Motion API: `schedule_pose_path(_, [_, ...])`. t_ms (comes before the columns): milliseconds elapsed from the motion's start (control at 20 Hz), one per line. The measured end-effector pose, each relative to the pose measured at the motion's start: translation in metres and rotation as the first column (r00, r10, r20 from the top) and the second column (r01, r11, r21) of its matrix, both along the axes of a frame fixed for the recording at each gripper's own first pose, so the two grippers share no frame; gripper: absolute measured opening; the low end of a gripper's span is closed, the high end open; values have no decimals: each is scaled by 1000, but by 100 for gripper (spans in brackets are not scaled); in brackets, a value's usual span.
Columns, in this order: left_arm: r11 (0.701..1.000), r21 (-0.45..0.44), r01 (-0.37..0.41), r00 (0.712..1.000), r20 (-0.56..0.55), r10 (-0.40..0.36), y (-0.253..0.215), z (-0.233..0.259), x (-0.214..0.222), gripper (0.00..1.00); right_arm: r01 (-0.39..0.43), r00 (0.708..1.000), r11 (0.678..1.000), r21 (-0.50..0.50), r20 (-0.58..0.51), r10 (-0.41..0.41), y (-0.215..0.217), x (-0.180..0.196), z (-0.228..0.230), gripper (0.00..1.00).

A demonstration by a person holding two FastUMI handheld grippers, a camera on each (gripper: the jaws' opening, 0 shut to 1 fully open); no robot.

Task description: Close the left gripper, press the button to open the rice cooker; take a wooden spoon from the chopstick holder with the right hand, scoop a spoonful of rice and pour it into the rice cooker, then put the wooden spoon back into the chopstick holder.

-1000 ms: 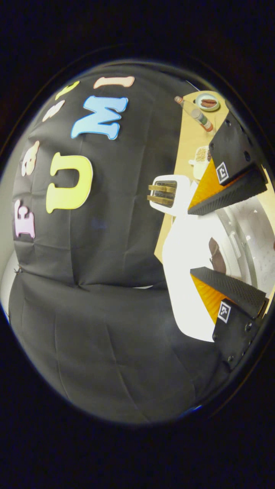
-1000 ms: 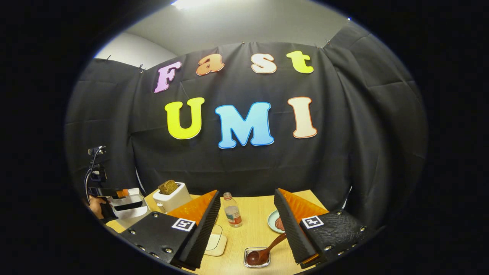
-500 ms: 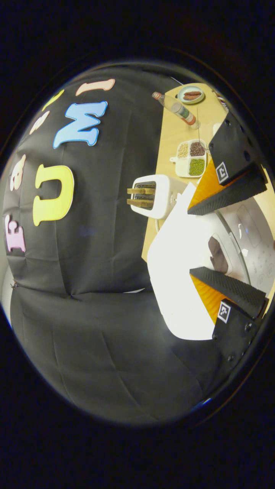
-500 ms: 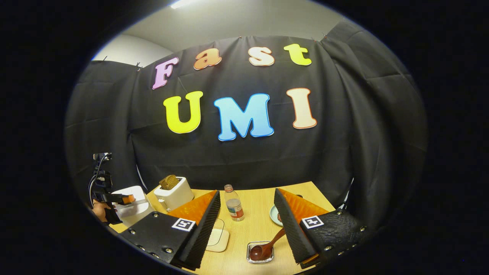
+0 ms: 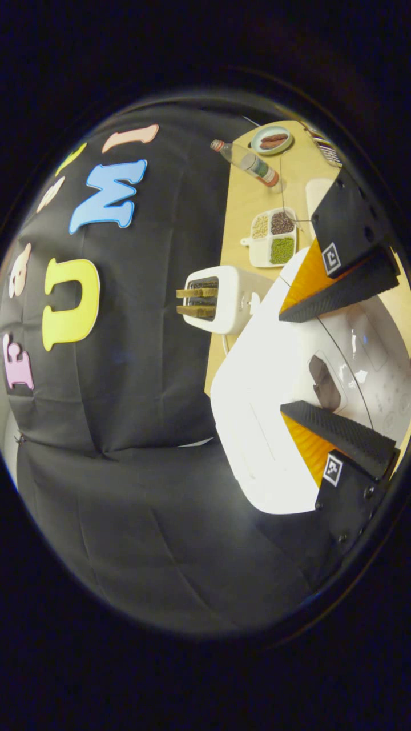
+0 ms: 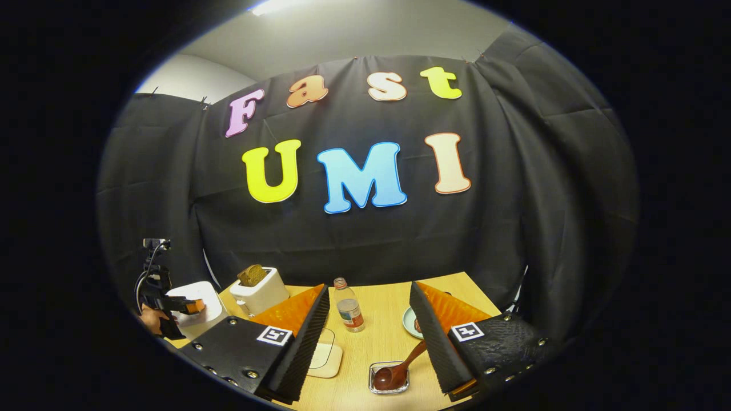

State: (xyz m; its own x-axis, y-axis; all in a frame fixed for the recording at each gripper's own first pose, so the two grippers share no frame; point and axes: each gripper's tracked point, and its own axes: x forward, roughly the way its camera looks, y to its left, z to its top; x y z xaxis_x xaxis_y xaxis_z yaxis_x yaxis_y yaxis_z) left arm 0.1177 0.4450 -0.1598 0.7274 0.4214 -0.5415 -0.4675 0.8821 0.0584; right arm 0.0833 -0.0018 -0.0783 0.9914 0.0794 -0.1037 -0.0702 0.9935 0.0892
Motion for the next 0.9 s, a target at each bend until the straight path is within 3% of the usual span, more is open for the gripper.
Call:
schedule_pose_path(150, [1000, 22, 20, 999, 26, -20, -5, 11, -1, 98, -13, 1000, 1000, -6, 5, 13, 4, -2, 4, 86])
schedule_pose_path(250, [992, 116, 49, 992, 107, -61, -11, 47, 8, 96, -15, 1000, 1000, -15, 17, 15, 5, -4, 9, 86])
schedule_pose_path(350, [983, 151, 106, 972, 195, -135, -43, 101, 6, 97, -22, 999, 999, -25, 30, 23, 7, -6, 13, 86])
schedule_pose_path(600, [964, 176, 197, 873, 415, -254, -140, 219, -16, 99, -16, 997, 998, -53, 78, 20, 10, -15, 37, 86])
schedule_pose_path(900, [949, 180, 257, 769, 557, -314, -232, 287, -62, 95, -38, 984, 997, -68, 169, 49, 28, -33, 81, 86])
